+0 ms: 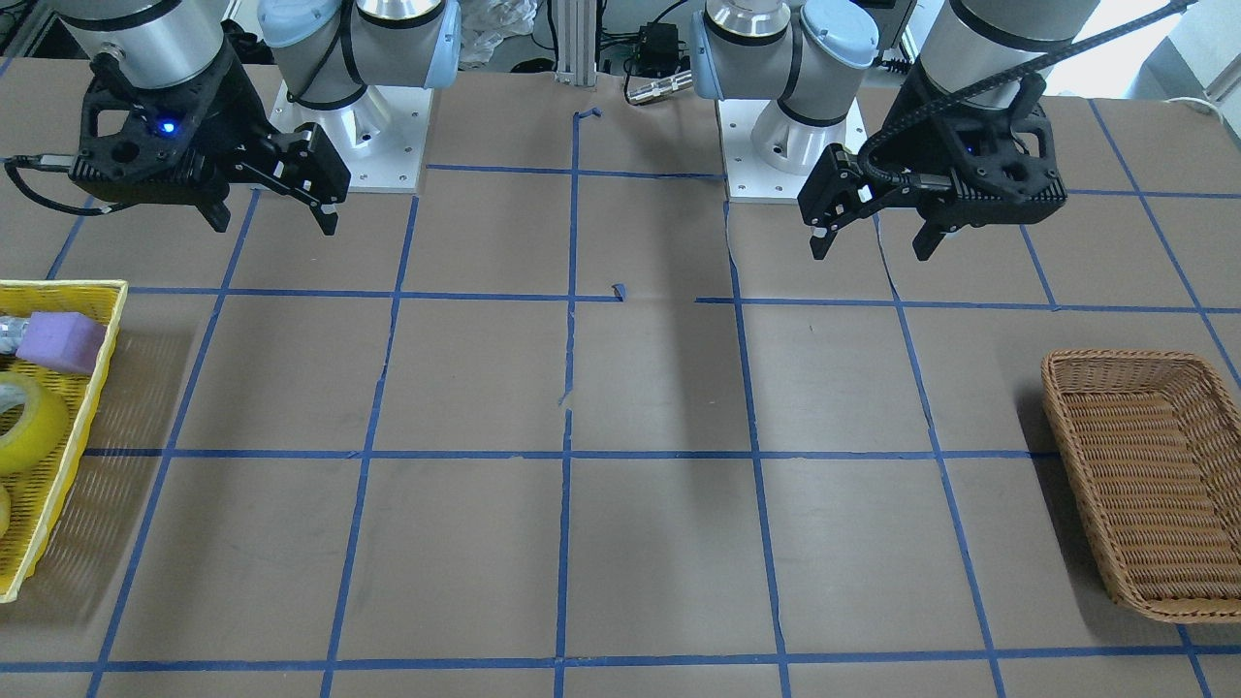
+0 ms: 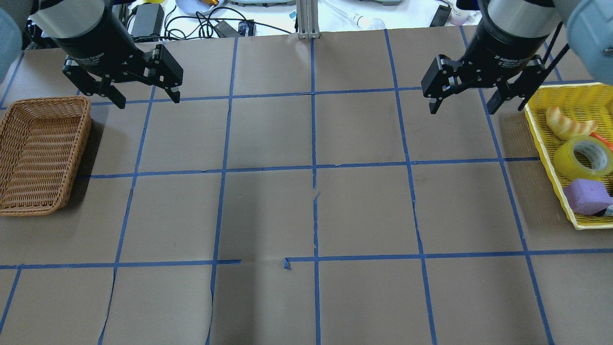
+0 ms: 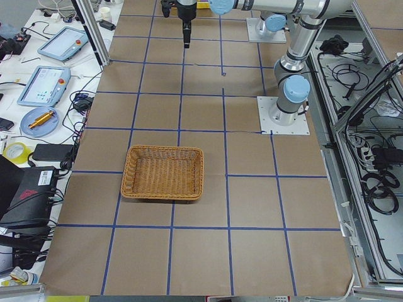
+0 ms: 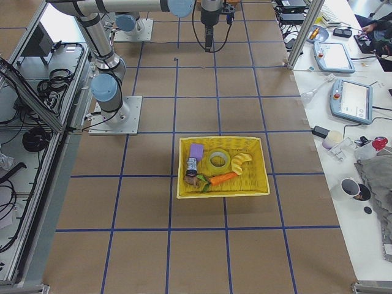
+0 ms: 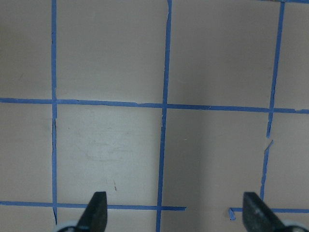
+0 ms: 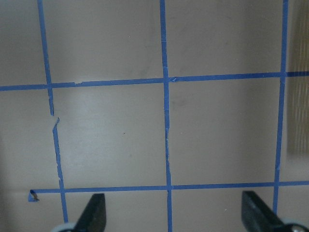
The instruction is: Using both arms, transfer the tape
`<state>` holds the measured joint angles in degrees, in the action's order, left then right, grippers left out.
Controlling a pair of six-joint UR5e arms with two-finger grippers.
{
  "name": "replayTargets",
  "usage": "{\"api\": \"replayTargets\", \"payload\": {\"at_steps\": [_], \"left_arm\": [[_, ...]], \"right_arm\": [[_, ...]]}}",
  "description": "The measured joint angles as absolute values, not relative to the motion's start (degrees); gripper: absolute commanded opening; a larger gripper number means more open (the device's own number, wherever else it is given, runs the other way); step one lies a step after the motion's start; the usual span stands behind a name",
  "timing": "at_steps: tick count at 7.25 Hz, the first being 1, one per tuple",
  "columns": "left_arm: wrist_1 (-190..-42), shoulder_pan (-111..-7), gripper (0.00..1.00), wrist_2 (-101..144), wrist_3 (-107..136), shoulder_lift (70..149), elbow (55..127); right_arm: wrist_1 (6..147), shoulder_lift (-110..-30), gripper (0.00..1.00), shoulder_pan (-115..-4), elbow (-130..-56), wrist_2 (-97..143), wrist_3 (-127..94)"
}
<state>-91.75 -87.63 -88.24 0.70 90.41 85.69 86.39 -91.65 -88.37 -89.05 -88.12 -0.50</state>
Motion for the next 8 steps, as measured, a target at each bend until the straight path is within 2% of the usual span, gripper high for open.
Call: {"api": "replayTargets", "payload": {"at_steps": [8], "left_arm": [[-91.67,-87.63,1.0,-88.15,0.7,90.37,85.69]], "right_arm": [[86.67,-91.79,1.0,-88.75,-89.21,-87.41,-1.03]]}}
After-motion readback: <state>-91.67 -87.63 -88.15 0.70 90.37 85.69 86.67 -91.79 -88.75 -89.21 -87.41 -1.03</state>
